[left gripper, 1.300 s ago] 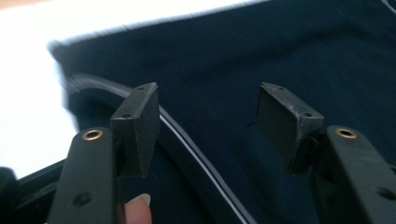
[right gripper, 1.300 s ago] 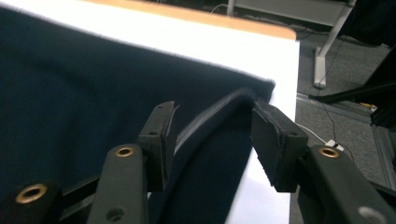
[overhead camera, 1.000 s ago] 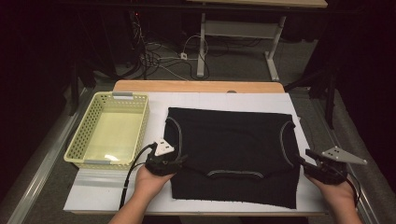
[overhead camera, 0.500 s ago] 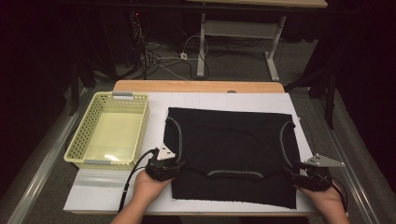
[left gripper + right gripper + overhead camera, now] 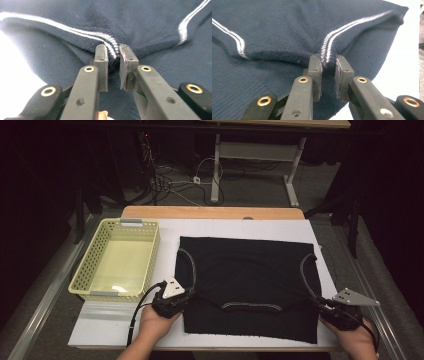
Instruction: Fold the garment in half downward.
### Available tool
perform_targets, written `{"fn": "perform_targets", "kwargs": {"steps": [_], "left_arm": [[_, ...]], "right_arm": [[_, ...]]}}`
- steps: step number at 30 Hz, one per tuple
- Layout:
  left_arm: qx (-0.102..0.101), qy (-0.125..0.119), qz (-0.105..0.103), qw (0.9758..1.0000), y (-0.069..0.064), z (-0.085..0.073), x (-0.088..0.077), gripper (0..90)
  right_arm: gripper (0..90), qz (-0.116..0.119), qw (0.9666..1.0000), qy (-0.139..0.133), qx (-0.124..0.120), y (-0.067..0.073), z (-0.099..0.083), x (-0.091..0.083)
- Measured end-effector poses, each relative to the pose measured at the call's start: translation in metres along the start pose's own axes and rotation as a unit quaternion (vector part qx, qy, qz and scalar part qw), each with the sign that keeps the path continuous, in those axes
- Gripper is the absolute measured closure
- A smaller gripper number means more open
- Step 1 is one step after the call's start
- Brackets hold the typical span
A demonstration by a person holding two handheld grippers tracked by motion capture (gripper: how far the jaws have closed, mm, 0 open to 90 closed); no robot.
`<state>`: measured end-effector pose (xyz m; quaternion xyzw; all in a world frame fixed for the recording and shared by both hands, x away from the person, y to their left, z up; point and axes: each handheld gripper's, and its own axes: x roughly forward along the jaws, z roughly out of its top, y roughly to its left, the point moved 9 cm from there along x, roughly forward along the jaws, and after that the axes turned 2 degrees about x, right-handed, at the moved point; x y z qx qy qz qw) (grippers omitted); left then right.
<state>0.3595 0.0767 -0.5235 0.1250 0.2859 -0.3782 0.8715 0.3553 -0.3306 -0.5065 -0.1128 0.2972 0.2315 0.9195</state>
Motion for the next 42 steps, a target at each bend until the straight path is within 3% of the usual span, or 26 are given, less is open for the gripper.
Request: {"fn": "perform_targets", "kwargs": {"steps": [3, 9, 19, 23, 29, 34, 42], "left_arm": [[-0.002, -0.009, -0.008, 0.9999, -0.007, 0.001, -0.009, 77.4], [-0.003, -0.019, -0.027, 0.9994, -0.021, -0.001, -0.024, 77.4], [0.010, -0.008, -0.056, 0.9984, -0.046, -0.023, -0.045, 77.3], [0.013, 0.003, -0.056, 0.9983, -0.050, -0.032, -0.045, 77.3], [0.002, 0.006, -0.067, 0.9977, -0.051, -0.039, -0.043, 77.3], [0.015, 0.013, -0.065, 0.9977, -0.055, -0.038, -0.044, 77.2], [0.018, 0.044, -0.062, 0.9969, -0.052, -0.054, -0.032, 74.3]], "right_arm": [[78.3, -0.004, 0.9999, -0.005, -0.011, 0.003, 0.004, -0.009], [78.3, -0.004, 0.9998, -0.019, -0.004, 0.009, 0.003, -0.028], [78.3, -0.003, 0.9991, -0.038, 0.018, 0.020, -0.025, -0.047], [78.3, -0.007, 0.9988, -0.044, 0.022, 0.024, -0.034, -0.050], [78.4, -0.005, 0.9990, -0.040, 0.021, 0.027, -0.043, -0.049], [78.3, 0.000, 0.9988, -0.041, 0.028, 0.027, -0.048, -0.051], [74.3, 0.002, 0.9994, -0.021, 0.026, 0.027, -0.060, -0.042]]}}
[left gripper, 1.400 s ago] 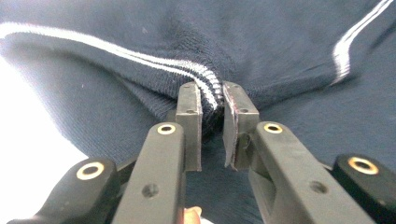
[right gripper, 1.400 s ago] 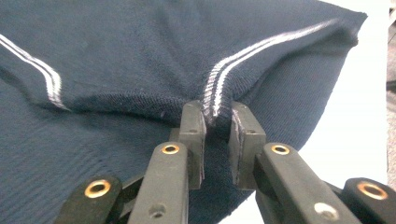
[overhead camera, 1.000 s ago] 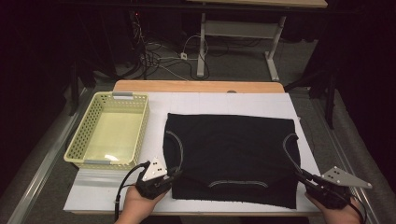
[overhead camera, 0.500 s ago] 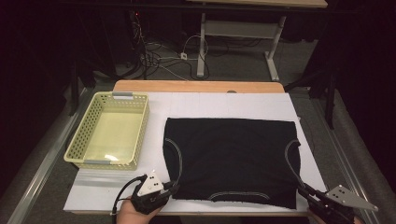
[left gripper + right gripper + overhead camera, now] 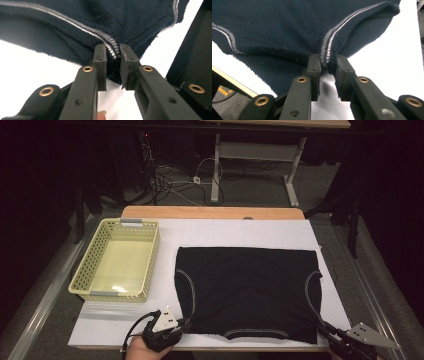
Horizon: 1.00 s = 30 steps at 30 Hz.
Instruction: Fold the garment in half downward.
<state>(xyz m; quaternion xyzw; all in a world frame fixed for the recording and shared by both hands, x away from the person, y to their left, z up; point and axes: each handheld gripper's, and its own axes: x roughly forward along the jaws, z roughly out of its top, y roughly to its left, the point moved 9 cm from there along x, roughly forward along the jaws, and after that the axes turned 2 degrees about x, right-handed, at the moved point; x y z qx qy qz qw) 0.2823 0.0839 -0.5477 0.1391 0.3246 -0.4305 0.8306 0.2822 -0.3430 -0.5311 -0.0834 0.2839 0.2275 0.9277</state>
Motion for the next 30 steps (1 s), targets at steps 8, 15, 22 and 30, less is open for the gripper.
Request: {"fn": "perform_targets", "kwargs": {"steps": [8, 15, 22, 30], "left_arm": [[-0.018, -0.030, -0.009, 0.9993, 0.006, 0.002, -0.002, 53.7], [-0.048, -0.063, -0.007, 0.9968, 0.016, 0.006, -0.005, 32.7], [-0.064, -0.058, 0.009, 0.9963, 0.024, 0.006, -0.006, 14.2], [-0.067, -0.061, 0.021, 0.9956, 0.030, 0.004, -0.011, 0.0]], "right_arm": [[54.1, 0.012, 0.9999, -0.006, 0.004, 0.001, -0.001, 0.003], [36.0, 0.016, 0.9996, -0.021, 0.006, 0.002, 0.006, 0.003], [19.3, 0.036, 0.9981, -0.049, 0.003, 0.009, 0.017, 0.003], [8.0, 0.034, 0.9982, -0.049, -0.002, 0.013, 0.021, 0.012]]}}
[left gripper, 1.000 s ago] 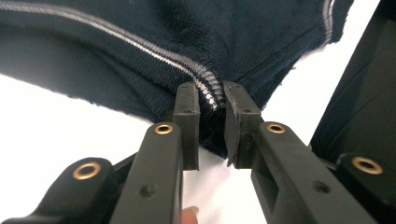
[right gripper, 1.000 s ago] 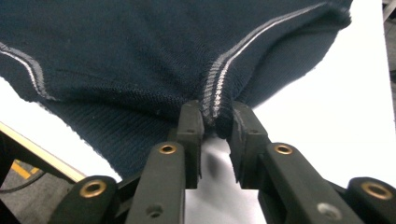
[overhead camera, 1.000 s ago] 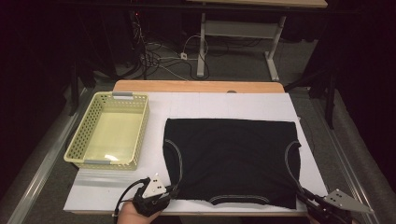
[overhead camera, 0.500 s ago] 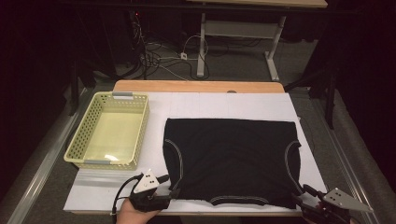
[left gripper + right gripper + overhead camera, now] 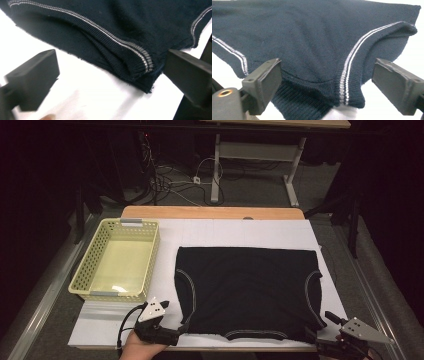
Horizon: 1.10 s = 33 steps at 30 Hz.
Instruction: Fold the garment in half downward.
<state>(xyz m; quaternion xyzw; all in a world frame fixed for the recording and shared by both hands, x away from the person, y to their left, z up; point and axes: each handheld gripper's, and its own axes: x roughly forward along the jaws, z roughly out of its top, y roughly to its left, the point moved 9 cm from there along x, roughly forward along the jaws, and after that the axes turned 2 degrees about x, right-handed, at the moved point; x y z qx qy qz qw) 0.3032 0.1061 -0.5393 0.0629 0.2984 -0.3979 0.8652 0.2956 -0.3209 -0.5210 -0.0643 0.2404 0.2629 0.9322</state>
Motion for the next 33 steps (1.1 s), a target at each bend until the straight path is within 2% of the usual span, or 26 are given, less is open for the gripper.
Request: {"fn": "perform_targets", "kwargs": {"steps": [3, 7, 11, 15, 19, 23, 25, 28, 31, 33], "left_arm": [[0.004, -0.002, 0.007, 1.0000, 0.001, 0.000, -0.001, 0.0], [0.008, -0.001, 0.004, 1.0000, 0.003, 0.000, 0.001, 0.0], [0.008, 0.000, 0.001, 1.0000, 0.005, 0.000, 0.004, 0.0], [0.005, -0.013, -0.003, 0.9999, 0.007, 0.002, 0.002, 0.0], [-0.002, -0.017, 0.000, 0.9999, 0.010, 0.003, 0.002, 0.0], [0.008, -0.010, -0.005, 0.9999, 0.007, 0.002, 0.004, 0.0], [0.011, -0.006, -0.008, 0.9999, 0.005, 0.000, 0.005, 0.0], [0.011, -0.010, -0.009, 0.9998, 0.004, 0.000, 0.005, 0.0], [0.002, -0.019, -0.014, 0.9997, 0.005, 0.000, 0.003, 0.0], [0.005, -0.022, -0.017, 0.9996, 0.004, -0.001, 0.002, 0.0]], "right_arm": [[0.8, -0.006, 1.0000, -0.001, -0.001, -0.001, 0.001, 0.002], [0.1, -0.022, 0.9997, 0.007, -0.005, -0.002, 0.000, 0.005], [0.1, -0.019, 0.9998, 0.007, -0.007, 0.000, 0.004, 0.008], [0.1, -0.014, 0.9999, -0.003, -0.004, 0.004, 0.013, 0.011], [0.1, -0.006, 0.9998, -0.018, -0.007, 0.014, 0.024, 0.014], [0.1, -0.001, 0.9996, -0.023, -0.017, 0.025, 0.030, 0.016], [0.1, 0.009, 0.9993, -0.024, -0.026, 0.037, 0.034, 0.019], [0.1, 0.015, 0.9992, -0.027, -0.026, 0.045, 0.038, 0.021], [0.1, 0.018, 0.9990, -0.030, -0.027, 0.050, 0.043, 0.022], [0.1, 0.019, 0.9987, -0.035, -0.032, 0.056, 0.050, 0.024]]}}
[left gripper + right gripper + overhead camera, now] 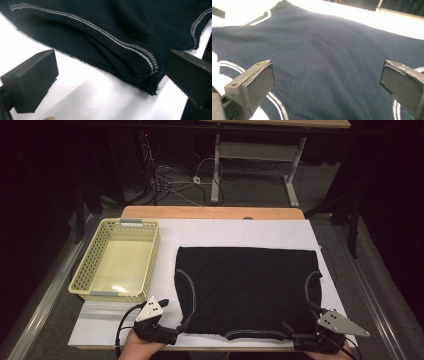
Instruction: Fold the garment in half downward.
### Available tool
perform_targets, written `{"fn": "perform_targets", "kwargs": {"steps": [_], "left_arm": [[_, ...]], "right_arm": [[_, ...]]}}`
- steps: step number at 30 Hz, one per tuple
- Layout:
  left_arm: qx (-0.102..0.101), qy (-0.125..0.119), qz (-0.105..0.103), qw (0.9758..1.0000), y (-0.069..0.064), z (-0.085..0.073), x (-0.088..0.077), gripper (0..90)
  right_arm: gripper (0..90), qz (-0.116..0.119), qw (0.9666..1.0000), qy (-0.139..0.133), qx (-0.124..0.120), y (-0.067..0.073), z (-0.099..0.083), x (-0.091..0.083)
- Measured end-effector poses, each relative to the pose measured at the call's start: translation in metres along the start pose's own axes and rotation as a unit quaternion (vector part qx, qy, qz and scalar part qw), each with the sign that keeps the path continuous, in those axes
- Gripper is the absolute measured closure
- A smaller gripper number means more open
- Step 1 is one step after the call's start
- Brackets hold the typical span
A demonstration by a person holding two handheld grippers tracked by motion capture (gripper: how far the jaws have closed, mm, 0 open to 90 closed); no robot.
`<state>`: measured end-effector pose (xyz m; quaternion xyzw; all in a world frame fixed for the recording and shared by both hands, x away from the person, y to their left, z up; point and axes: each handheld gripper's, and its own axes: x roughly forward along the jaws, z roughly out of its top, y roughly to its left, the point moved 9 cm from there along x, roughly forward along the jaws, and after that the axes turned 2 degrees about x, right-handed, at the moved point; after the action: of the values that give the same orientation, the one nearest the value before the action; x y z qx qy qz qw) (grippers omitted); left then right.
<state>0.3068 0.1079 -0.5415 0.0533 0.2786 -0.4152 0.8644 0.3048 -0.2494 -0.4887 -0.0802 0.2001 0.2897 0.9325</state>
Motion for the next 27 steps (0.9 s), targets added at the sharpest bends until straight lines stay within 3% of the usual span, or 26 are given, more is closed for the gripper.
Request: {"fn": "perform_targets", "kwargs": {"steps": [8, 12, 14, 27], "left_arm": [[-0.002, -0.010, 0.002, 1.0000, 0.000, 0.000, -0.002, 0.0], [0.002, -0.010, 0.003, 0.9999, 0.000, 0.000, -0.002, 0.0], [0.001, -0.015, 0.000, 0.9999, -0.001, 0.000, -0.003, 0.0], [0.003, -0.024, -0.010, 0.9997, -0.002, 0.001, -0.005, 0.0]], "right_arm": [[0.1, 0.031, 0.9995, -0.005, -0.003, 0.022, 0.012, 0.019], [0.1, 0.045, 0.9988, 0.006, -0.020, 0.033, 0.016, 0.034], [0.1, 0.055, 0.9980, 0.016, -0.028, 0.042, 0.019, 0.045], [0.1, 0.095, 0.9947, 0.009, -0.039, 0.090, 0.040, 0.084]]}}
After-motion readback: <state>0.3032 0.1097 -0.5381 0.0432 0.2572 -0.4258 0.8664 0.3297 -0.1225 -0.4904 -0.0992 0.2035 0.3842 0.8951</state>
